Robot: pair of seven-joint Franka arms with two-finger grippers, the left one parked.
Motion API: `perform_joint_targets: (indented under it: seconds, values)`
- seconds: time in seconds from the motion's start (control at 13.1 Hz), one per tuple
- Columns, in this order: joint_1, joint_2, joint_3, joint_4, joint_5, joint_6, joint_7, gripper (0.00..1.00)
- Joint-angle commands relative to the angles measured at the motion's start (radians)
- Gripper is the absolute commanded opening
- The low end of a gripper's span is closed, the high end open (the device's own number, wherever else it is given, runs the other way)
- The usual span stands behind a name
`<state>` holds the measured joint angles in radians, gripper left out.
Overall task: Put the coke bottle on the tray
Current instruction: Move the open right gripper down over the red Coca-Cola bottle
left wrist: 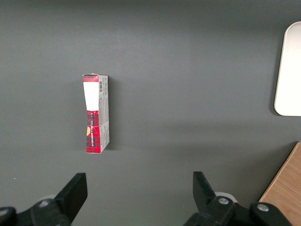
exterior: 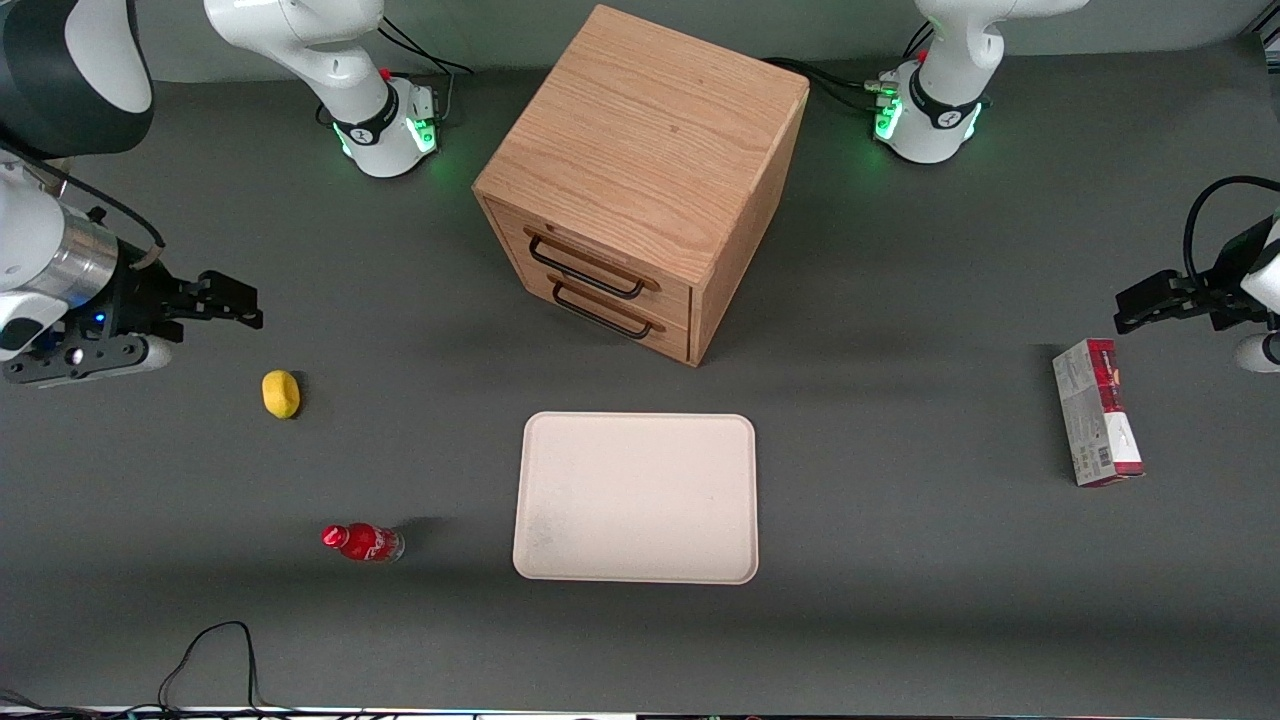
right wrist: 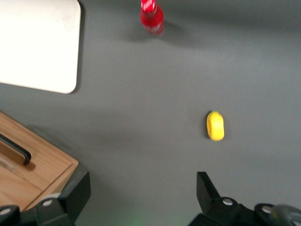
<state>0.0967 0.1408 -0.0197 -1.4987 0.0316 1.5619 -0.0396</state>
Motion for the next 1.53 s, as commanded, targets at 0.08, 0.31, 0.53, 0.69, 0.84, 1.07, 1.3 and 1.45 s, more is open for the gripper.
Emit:
perform_joint_targets:
  seconds: [0.08,0.31,0.53,0.69,0.84,1.07,1.3,1.45]
  values:
    - [-0.003,0.384,-0.003,0.560,0.014,-0.196,-0.025,1.00]
    - [-0.006,0.487,-0.003,0.660,0.014,-0.163,-0.025,1.00]
    - [-0.005,0.487,0.000,0.660,0.014,-0.122,-0.025,1.00]
    - [0.008,0.488,0.000,0.658,0.011,-0.103,-0.014,1.00]
    - [0.012,0.505,0.000,0.658,0.011,-0.082,-0.009,1.00]
    - [0.012,0.542,0.001,0.654,0.013,-0.051,-0.006,1.00]
    - [0.023,0.597,0.000,0.649,0.011,-0.006,0.003,1.00]
    - [0.037,0.637,-0.003,0.649,0.007,0.061,0.018,1.00]
